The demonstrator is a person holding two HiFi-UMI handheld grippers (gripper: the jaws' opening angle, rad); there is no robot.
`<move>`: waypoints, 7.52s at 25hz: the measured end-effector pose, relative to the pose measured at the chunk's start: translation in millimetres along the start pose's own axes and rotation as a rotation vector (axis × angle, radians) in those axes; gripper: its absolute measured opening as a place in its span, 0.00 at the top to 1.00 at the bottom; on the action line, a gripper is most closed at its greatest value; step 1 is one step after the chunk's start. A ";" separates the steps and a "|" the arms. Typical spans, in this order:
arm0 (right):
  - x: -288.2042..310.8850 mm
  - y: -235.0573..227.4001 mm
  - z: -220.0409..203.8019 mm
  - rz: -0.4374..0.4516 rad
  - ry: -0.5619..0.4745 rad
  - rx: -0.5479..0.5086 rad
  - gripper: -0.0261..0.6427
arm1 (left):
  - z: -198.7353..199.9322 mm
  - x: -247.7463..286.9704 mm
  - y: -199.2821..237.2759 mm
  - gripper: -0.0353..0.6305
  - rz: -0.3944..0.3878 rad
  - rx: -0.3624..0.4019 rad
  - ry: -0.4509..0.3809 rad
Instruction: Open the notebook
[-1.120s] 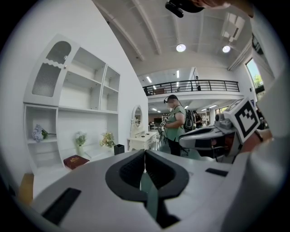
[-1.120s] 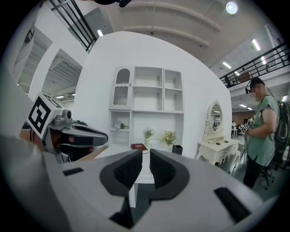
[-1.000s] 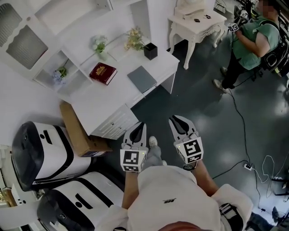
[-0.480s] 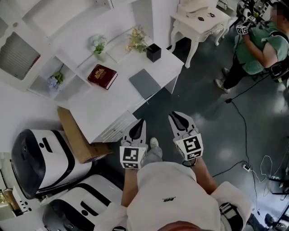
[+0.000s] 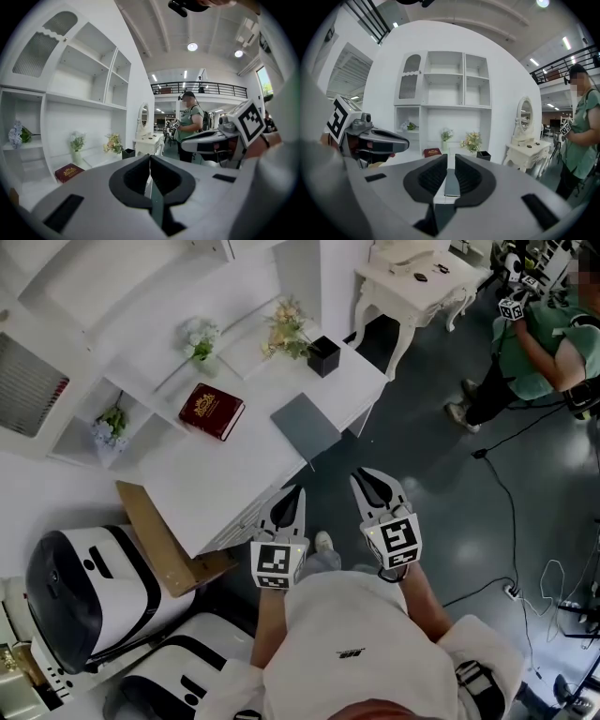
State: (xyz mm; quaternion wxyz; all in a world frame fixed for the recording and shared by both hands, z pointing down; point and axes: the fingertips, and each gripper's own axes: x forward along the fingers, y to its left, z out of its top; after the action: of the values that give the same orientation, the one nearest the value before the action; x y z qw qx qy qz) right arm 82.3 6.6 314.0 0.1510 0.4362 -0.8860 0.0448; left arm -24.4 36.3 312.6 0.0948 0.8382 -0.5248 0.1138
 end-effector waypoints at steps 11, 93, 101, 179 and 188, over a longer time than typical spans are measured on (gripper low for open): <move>50.0 -18.8 -3.3 -0.022 0.036 0.023 0.91 | 1.6 45.6 35.6 0.95 -0.028 -0.010 0.016; 244.8 -100.9 -241.8 0.214 0.467 0.238 0.86 | -179.5 276.9 50.3 0.95 -0.093 -0.159 0.373; 256.4 -96.6 -259.4 0.239 0.509 0.254 0.80 | -188.3 282.2 54.5 0.95 -0.089 -0.170 0.387; 224.3 -49.9 -154.4 0.248 0.292 0.153 0.96 | -150.6 192.6 88.7 0.95 0.080 -0.161 0.255; 219.6 -30.3 -143.6 0.283 0.268 0.118 0.96 | -152.4 171.7 96.9 0.95 0.126 -0.182 0.240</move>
State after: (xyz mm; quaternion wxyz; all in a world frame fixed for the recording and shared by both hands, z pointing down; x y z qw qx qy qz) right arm 12.9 -148.5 516.2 0.2337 0.3053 -0.9063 0.1752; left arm -53.0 -110.3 512.0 0.2249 0.7721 -0.5693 0.1708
